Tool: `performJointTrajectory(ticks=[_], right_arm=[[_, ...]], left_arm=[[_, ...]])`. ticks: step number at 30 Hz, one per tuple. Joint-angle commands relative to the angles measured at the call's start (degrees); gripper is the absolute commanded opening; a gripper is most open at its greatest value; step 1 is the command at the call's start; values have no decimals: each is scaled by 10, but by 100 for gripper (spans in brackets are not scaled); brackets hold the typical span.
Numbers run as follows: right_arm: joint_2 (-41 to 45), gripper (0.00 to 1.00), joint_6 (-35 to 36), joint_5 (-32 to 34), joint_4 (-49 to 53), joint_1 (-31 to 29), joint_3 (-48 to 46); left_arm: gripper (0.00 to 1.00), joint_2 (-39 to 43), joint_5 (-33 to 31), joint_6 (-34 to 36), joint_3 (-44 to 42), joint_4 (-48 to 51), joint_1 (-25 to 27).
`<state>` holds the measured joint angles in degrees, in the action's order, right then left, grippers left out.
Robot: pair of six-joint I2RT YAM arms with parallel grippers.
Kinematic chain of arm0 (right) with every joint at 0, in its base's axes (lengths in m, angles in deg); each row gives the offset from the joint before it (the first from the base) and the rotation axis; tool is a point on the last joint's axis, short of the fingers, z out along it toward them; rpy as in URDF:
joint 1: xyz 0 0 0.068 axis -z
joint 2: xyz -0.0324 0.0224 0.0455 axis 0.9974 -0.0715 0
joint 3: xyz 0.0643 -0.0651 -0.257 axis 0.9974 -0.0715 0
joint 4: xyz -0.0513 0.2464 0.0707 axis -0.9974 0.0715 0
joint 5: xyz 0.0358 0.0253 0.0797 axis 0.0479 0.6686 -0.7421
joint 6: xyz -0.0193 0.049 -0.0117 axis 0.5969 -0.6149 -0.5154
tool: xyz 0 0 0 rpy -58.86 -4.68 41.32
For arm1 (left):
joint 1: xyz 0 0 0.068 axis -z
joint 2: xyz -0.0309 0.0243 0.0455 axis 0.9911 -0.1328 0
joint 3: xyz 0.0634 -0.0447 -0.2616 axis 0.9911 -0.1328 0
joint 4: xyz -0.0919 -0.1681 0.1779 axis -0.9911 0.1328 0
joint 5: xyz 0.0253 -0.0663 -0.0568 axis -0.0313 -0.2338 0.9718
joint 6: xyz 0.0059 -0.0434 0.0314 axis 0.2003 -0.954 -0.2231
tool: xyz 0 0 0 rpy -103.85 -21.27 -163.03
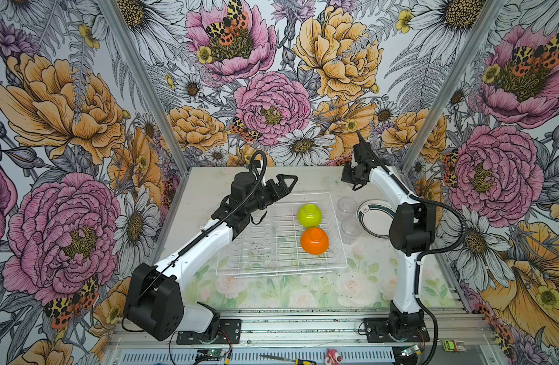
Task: Unload the mixed dishes from the dish rack
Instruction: 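Lower the clear cup onto the table beside the other cups with the right gripper, then open the right gripper and raise it while the left moves toward the orange bowl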
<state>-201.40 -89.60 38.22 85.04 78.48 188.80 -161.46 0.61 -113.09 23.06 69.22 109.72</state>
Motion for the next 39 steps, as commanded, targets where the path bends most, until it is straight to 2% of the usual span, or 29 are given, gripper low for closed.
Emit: performJointTrajectory(ticks=[1, 14, 19, 24, 29, 31, 34, 39], right_arm=[[-13, 0, 14, 11, 24, 5, 25], [-40, 0, 30, 8, 53, 7, 32], [-67, 0, 35, 6, 78, 7, 63], [-77, 17, 35, -2, 85, 7, 79], [-59, 49, 29, -25, 84, 7, 83], [-48, 57, 27, -39, 83, 7, 88], [-29, 65, 26, -58, 83, 7, 96], [1, 71, 21, -81, 81, 7, 102]], left_arm=[[99, 3, 10, 13, -4, 4, -2], [99, 4, 11, 10, -5, 5, -2], [99, 11, 6, 9, -9, 7, 0], [99, 17, 1, 10, -11, 10, 0], [99, 17, -4, 16, -10, 19, 0], [99, 14, -5, 22, -8, 29, 1], [99, 10, -7, 41, 0, 51, 5], [99, 6, -31, 83, 14, 107, 14]])
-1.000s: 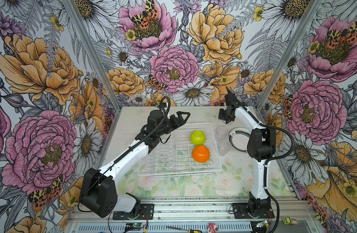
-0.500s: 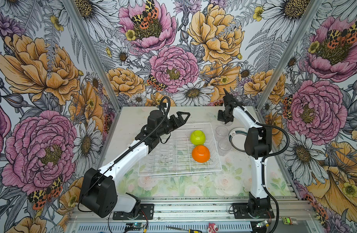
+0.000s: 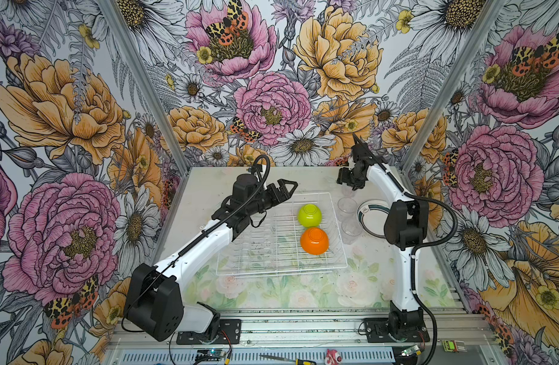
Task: Unload the mixed dishes from the dish rack
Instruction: 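Open the right gripper and raise it while the left moves toward the orange bowl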
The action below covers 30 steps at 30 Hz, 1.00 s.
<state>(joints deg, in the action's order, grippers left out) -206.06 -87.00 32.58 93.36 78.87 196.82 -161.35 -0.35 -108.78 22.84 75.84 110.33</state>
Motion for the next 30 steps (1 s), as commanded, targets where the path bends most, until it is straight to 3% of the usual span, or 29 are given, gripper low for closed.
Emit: performJointTrajectory(ticks=[1, 15, 23, 30], right_arm=[[53, 73, -6, -29, -2, 4, 23], [156, 77, -22, -49, -15, 2, -20], [323, 77, -21, -54, -106, 3, -230], [502, 78, -8, -68, -192, 4, -439]], left_arm=[[99, 4, -28, 47, 18, 50, 11], [99, -44, -67, 125, 56, 133, 54], [99, -100, -71, 143, 96, 155, 103], [99, -161, -131, 173, 134, 202, 156]])
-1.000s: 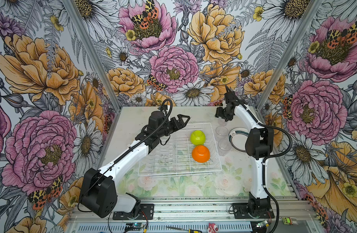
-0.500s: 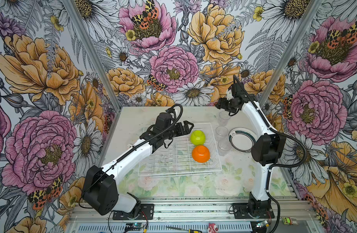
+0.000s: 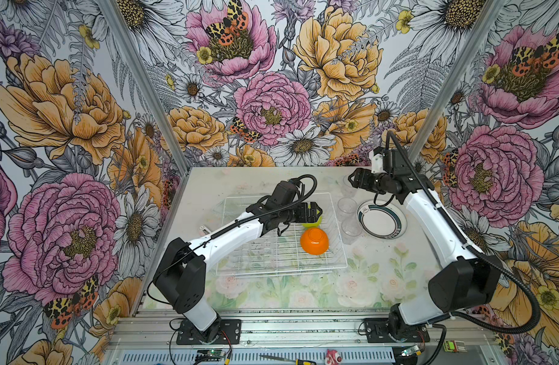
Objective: Unload the mixed dishes from the dish rack
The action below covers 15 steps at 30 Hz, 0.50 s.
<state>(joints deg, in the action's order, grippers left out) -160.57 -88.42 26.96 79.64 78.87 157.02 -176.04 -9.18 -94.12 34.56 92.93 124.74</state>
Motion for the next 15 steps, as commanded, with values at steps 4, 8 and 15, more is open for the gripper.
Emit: performJointTrajectory(ticks=[4, 8, 15], right_arm=[[113, 78, 6, -15, -64, 5, -118], [160, 78, 4, -7, -68, 5, -179], [209, 78, -12, -10, -71, 5, -241]], left_arm=[[99, -32, -76, 28, 15, 36, 27], [99, -46, -101, 38, 12, 36, 43], [99, -75, -117, 27, 15, 52, 44]])
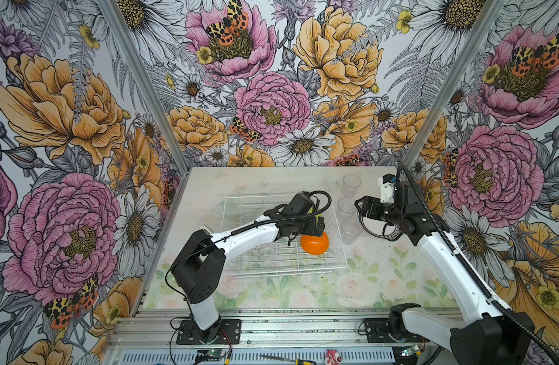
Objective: Unload the mixed dishes from the dish rack
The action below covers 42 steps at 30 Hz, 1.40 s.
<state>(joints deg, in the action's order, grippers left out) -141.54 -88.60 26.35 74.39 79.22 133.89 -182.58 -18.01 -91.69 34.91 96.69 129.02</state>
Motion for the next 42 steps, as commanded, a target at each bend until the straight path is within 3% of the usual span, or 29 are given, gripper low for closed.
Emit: performJointTrajectory(ticks=[1, 14, 26, 42], right_arm=[[23, 78, -11, -3, -18, 2, -14], [21, 78, -21, -25, -19, 2, -43], [40, 78, -33, -38, -31, 2, -76], [58, 78, -30, -30, -31, 2, -96]], left_arm=[[99, -10, -29, -5, 10, 17, -2], [99, 40, 23, -146, -74, -33, -16], [99, 23, 152, -258, -176, -225, -45], [98, -14, 155, -280, -174, -246, -36]])
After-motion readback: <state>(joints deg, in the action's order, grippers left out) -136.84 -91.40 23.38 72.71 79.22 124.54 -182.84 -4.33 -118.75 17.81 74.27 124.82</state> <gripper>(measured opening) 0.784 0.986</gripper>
